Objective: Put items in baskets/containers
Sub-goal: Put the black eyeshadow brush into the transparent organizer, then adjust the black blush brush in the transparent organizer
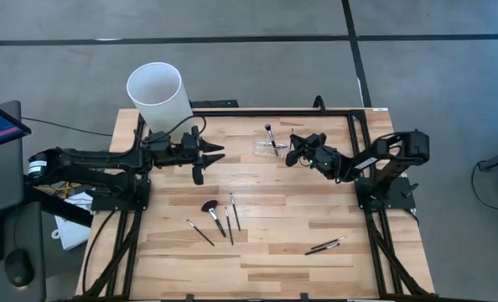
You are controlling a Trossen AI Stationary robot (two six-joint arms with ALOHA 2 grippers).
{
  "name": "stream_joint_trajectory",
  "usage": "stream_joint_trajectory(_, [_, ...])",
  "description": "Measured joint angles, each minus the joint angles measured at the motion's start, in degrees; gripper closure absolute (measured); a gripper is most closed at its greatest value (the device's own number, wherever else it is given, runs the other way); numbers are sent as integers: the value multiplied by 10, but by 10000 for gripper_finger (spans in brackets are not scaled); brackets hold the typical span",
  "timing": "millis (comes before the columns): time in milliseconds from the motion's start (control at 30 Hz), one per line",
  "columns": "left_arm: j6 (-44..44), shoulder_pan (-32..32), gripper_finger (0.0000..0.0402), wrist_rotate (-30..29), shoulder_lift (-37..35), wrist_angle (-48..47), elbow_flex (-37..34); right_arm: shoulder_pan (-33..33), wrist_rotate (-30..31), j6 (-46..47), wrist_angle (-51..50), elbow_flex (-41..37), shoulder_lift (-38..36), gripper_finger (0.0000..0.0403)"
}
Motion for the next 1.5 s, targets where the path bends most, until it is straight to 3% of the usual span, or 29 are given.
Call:
stream_joint_trajectory(467, [-8,0,289,0,0,-16,0,12,-9,3,-18,0,-23,356])
stream_joint_trajectory(600, [-20,-2,289,0,0,-20,0,45,-9,15,-103,0,-89,354])
stream_joint_trajectory(733, [-20,-13,289,1,0,-29,0,73,-5,92,-239,0,-158,353])
stream_joint_trajectory(867, [-19,-22,289,0,0,-29,0,79,15,153,-319,0,-182,353])
stream_joint_trajectory(1200, [-18,-22,289,0,0,-29,0,48,-64,132,-331,71,-112,353])
stream_joint_trajectory(1500, [-17,-22,289,0,0,-28,0,-19,-78,43,-346,176,-42,353])
